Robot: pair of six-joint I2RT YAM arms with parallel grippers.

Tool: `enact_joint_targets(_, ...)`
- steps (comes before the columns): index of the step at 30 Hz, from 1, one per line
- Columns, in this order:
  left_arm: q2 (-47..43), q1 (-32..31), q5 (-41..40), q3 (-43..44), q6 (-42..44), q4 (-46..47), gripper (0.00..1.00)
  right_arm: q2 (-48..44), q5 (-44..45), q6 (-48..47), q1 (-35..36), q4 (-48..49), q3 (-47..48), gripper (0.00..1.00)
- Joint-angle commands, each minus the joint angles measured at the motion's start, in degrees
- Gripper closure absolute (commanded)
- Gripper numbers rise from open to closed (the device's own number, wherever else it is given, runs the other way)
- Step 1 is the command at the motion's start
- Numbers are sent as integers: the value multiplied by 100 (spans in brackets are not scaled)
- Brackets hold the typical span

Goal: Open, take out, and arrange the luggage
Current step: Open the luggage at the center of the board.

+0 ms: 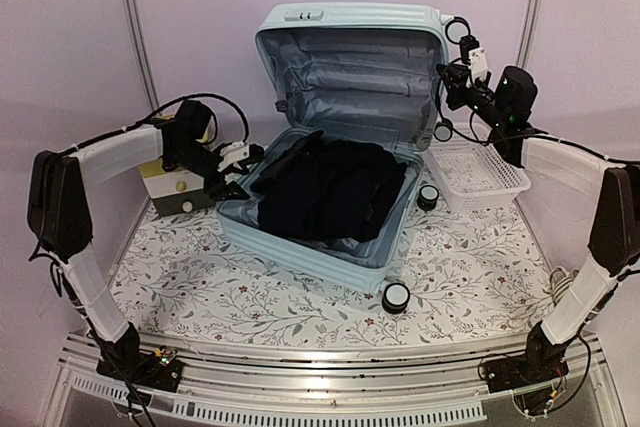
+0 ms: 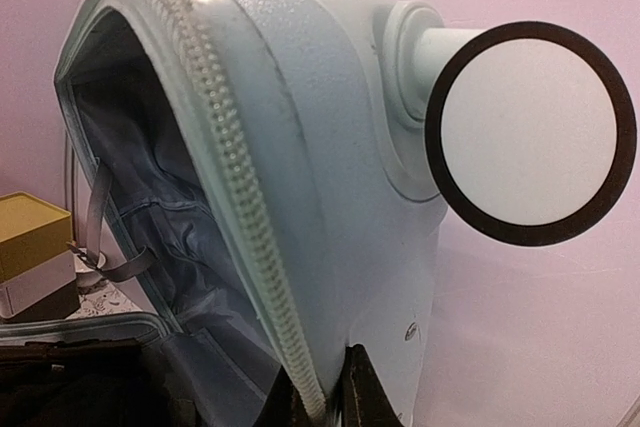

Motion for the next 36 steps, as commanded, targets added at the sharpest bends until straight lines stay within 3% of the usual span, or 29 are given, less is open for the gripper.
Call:
enact_joint_targets(1,156,-10,346,299,476,-1299,29,197,-1169,308,202,-531,75,99)
enact_joint_targets(9,-130,-210,638,17,655,-1781,26,213,-1212,306,202,-541,92,99)
enact_joint_targets(15,153,-464,76,-177,451,-1613,32,248,-1243,349,202,-523,87,99)
enact_joint_targets(20,219,-741,-263,-400,403,-1299,50,325,-1258,397,202,-528,171,99)
enact_joint_targets(30,-20,-1283,-75,-861,-190,-865,81,856,-1389,585,204,-519,858,99)
enact_joint_targets(32,-213,-1503,-248,-1100,-736,-279,84,1098,-1367,664,202,-526,1192,98)
enact_joint_targets(34,-408,-1753,-678,-1350,-1594,418,97,1383,-1319,772,202,-529,1564,99)
enact_joint_targets(36,-426,-1966,-990,-1355,-2426,652,100,1693,-1312,852,202,-528,1958,98)
